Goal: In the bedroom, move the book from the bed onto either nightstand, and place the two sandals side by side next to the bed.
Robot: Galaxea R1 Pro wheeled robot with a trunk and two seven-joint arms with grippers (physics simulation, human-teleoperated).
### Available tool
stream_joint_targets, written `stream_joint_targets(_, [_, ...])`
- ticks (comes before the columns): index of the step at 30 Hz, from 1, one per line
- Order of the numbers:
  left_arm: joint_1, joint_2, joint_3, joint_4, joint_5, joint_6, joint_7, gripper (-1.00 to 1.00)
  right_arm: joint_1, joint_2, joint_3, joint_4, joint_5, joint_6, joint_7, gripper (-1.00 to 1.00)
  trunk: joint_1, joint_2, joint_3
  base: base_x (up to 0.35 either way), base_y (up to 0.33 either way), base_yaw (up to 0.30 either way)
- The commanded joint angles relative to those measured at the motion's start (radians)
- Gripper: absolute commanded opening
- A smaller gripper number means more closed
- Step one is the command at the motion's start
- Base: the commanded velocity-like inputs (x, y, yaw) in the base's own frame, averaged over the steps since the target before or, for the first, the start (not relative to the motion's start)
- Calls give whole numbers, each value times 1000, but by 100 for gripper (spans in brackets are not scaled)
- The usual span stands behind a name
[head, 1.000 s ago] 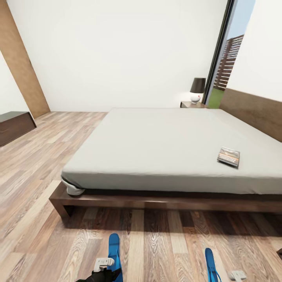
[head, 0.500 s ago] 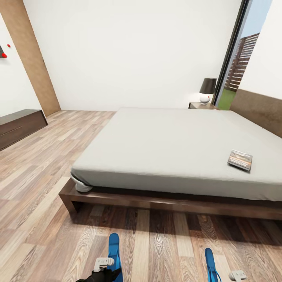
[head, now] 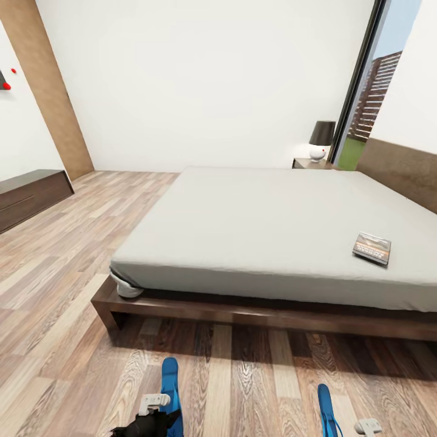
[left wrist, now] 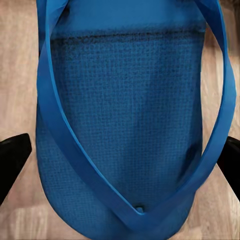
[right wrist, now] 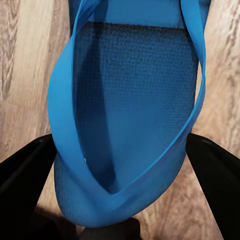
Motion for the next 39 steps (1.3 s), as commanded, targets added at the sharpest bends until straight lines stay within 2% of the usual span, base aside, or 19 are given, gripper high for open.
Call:
stream_joint_targets(1, [-1, 5, -1, -38, 0, 44, 11, -100, -1, -3, 8, 0, -10, 1, 6, -100, 0, 0, -1, 0, 0, 0])
stream_joint_targets(3, [-1, 7, -1, -117, 0, 145, 61, -100, 0, -5, 8, 0, -10, 1, 7, -100, 0, 0, -1, 0, 0, 0])
stream_joint_targets(4, [-2, 6, -2, -186, -1, 228, 113, -100, 0, -6, 8, 0, -10, 1, 7, -100, 0, 0, -1, 0, 0, 0])
stream_joint_targets(6, [-2, 3, -5, -293, -2, 334, 191, -100, 0, -6, 8, -1, -10, 1, 7, -100, 0, 0, -1, 0, 0, 0])
stream_joint_targets(8, [-6, 3, -6, -353, -8, 391, 221, -100, 0, -6, 8, -1, -10, 1, 7, -100, 0, 0, -1, 0, 0, 0])
stream_joint_targets(10, [-14, 2, -7, -383, -29, 439, 234, -100, 0, -7, 8, -1, -10, 1, 7, -100, 0, 0, -1, 0, 0, 0])
stream_joint_targets(11, [-20, 2, -7, -390, -46, 459, 238, -100, 0, -7, 8, -1, -10, 1, 7, -100, 0, 0, -1, 0, 0, 0])
stream_joint_targets(12, [-35, 2, -7, -396, -82, 477, 246, -100, 0, -7, 8, -1, -10, 1, 7, -100, 0, 0, -1, 0, 0, 0])
stream_joint_targets(13, [-55, 8, -5, -400, -205, 481, 323, -100, 0, -7, 8, -1, -9, 1, 7, -100, 0, 0, -1, 0, 0, 0])
stream_joint_targets(16, [-58, 9, -5, -401, -235, 468, 359, -100, -1, -7, 8, -1, -9, 1, 7, -100, 0, 0, -1, 0, 0, 0])
stream_joint_targets(33, [-60, 6, -9, -394, -245, 470, 367, -100, -1, -7, 8, -1, -9, 0, 6, -100, 0, 0, -1, 0, 0, 0])
stream_joint_targets(39, [-60, 6, -9, -393, -244, 472, 367, -100, 0, -7, 7, -1, -9, 1, 7, -100, 23, -42, -20, 0, 0, 0])
